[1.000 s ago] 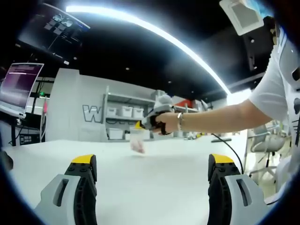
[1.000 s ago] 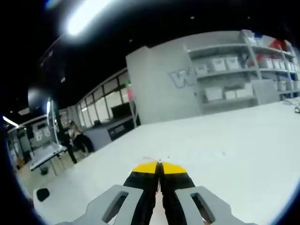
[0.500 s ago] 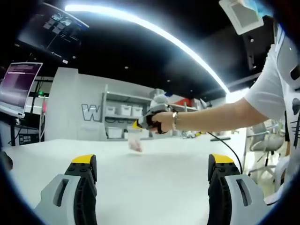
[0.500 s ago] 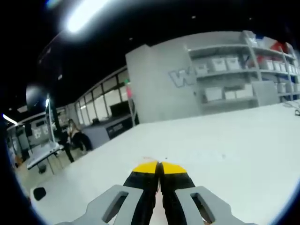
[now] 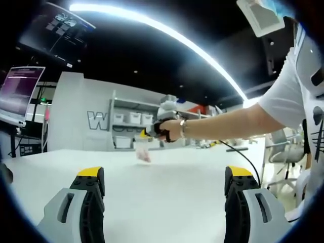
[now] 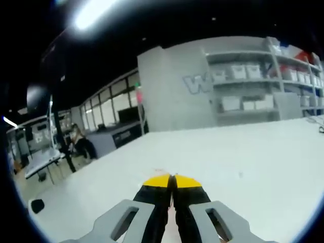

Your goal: Open the resealable bag by pulling the two sides of the seal apart until the entire bag opening is separated and visibly accessible.

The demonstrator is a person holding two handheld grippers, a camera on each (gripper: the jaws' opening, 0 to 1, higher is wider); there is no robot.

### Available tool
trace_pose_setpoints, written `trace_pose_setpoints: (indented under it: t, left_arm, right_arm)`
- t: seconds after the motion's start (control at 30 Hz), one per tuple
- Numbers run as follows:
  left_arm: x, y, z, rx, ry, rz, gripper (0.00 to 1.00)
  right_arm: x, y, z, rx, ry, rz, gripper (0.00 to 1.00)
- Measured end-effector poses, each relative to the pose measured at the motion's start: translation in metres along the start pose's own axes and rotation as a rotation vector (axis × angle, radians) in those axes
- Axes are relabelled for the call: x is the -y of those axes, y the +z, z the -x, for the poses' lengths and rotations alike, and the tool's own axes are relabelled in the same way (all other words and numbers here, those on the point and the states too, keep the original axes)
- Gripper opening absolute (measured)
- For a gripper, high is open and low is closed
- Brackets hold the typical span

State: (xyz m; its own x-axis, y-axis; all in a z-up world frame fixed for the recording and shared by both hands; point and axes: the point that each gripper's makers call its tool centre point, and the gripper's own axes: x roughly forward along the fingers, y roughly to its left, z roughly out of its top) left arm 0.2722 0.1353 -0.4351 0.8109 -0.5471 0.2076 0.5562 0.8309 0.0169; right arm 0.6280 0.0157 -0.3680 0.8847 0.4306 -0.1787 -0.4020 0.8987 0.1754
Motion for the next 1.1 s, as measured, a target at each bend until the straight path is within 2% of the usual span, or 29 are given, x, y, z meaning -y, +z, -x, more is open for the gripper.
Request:
trace_pose_setpoints:
  t: [1.1]
  left_arm:
    - [0.002, -0.001, 0.001, -0.008, -0.002, -0.007, 0.96]
  right_arm:
    - [0.006, 0.004, -0.030, -0.031, -0.024, 0.148, 0.00]
